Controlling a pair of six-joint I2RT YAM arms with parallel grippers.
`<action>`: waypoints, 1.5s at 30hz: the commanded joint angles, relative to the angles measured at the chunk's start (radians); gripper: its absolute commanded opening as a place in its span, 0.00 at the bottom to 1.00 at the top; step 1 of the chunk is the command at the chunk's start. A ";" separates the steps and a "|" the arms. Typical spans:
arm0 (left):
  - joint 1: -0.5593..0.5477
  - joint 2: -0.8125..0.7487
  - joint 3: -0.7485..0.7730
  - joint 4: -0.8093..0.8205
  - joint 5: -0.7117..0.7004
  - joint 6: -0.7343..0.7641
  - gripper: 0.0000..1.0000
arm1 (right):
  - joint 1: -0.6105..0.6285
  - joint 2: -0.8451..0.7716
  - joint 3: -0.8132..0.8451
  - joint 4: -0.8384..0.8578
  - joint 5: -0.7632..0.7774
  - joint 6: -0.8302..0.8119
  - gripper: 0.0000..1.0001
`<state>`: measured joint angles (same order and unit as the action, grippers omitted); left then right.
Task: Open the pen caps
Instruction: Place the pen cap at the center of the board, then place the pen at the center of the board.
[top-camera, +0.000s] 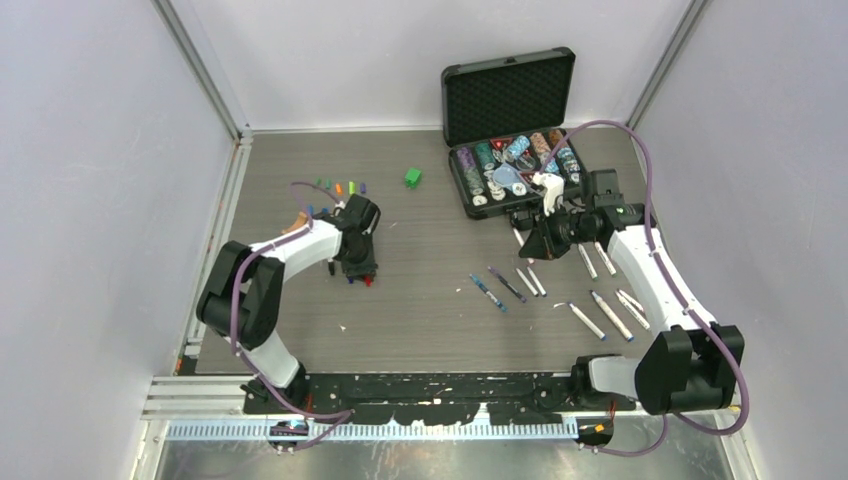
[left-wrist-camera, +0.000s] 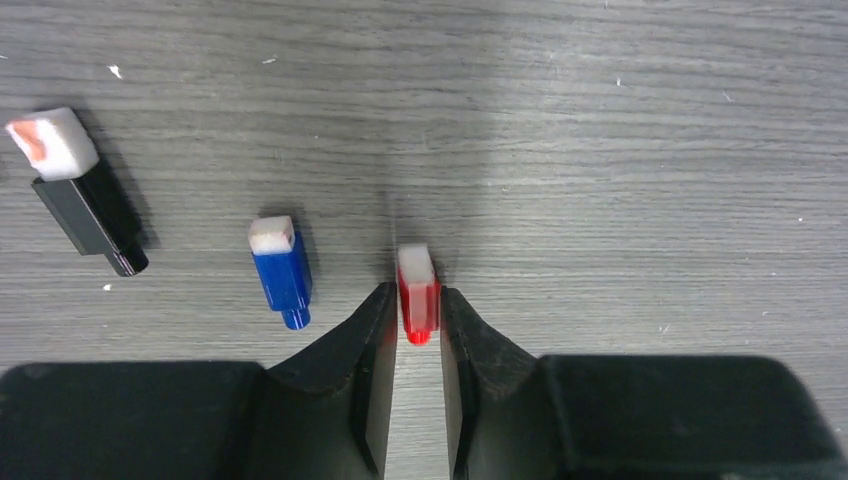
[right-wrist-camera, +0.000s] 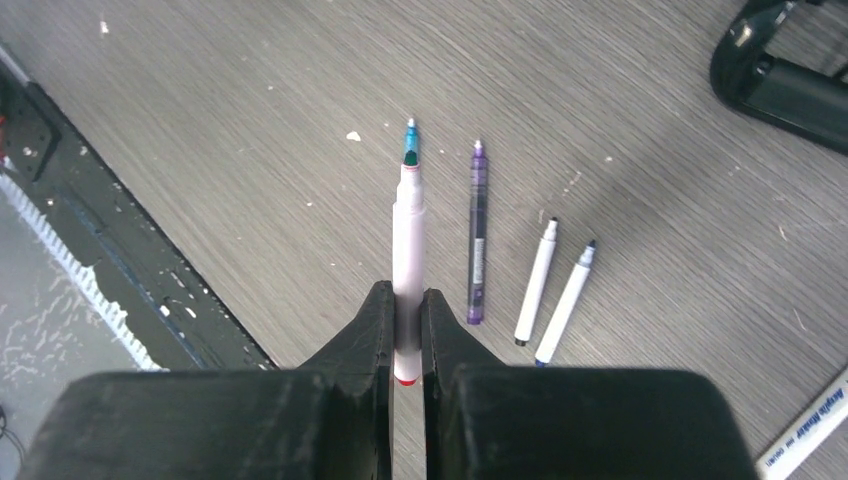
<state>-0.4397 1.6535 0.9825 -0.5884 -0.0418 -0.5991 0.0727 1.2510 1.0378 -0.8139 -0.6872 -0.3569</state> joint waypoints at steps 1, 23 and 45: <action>-0.005 0.015 0.044 -0.031 -0.045 0.038 0.25 | -0.018 0.028 0.003 -0.003 0.094 -0.018 0.00; -0.003 -0.649 -0.117 0.063 0.117 0.087 0.63 | -0.040 0.339 -0.023 0.020 0.529 -0.090 0.03; 0.006 -0.883 -0.205 0.127 0.244 0.022 0.90 | -0.051 0.351 -0.019 0.009 0.527 -0.079 0.35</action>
<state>-0.4412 0.7788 0.7643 -0.5316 0.1268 -0.5713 0.0341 1.6623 0.9882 -0.8070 -0.1577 -0.4347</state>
